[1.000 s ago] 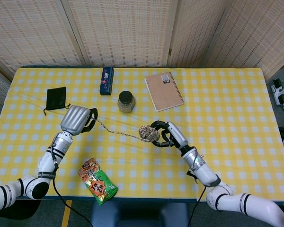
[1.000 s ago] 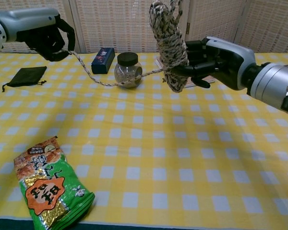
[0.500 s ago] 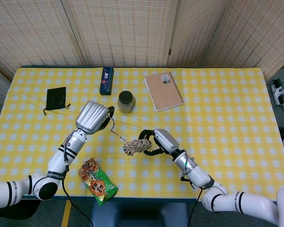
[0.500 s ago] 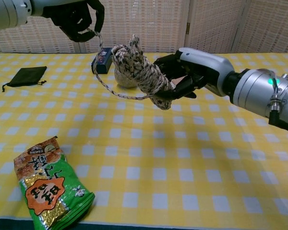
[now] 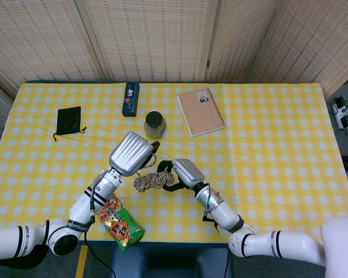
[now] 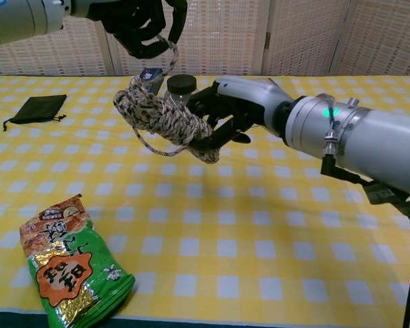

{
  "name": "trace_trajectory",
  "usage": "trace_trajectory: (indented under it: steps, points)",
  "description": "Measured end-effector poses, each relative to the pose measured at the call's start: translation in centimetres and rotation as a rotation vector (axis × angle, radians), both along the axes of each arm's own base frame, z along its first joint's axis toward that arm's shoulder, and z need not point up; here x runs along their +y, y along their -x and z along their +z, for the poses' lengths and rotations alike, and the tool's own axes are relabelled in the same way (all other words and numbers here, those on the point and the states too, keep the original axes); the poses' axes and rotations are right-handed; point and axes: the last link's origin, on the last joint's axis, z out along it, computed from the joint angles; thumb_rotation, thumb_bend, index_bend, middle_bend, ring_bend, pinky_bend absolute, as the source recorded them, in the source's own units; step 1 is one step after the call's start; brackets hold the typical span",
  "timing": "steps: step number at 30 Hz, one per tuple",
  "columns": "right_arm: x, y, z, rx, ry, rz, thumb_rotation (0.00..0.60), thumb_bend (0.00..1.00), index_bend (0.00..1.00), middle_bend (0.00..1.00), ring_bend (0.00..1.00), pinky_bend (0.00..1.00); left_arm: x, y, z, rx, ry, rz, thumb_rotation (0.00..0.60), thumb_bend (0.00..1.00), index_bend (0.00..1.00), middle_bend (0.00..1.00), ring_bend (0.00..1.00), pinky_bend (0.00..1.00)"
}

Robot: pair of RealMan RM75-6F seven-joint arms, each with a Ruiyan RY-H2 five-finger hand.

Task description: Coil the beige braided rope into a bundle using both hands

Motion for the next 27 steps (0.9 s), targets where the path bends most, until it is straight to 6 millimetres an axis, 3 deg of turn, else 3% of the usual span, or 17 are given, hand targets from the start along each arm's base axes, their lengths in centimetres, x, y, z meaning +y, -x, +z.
trace_trajectory:
  steps: [11,27]
  points:
    - [-0.8,-3.3,-2.4,-0.083,0.009,-0.238,0.6,0.41,1.0,0.87,0.93,0.88,-2.9,-1.0,-1.1,-0.047,0.04,-0.085,0.6,0.56,0.65,0.87,0.82,0.81]
    - [-2.8,-3.4,-2.3,-0.476,0.037,-0.524,0.6,0.41,1.0,0.87,0.93,0.88,-4.0,0.6,-2.0,-0.14,0.121,-0.066,0.6,0.56,0.65,0.87,0.82,0.81]
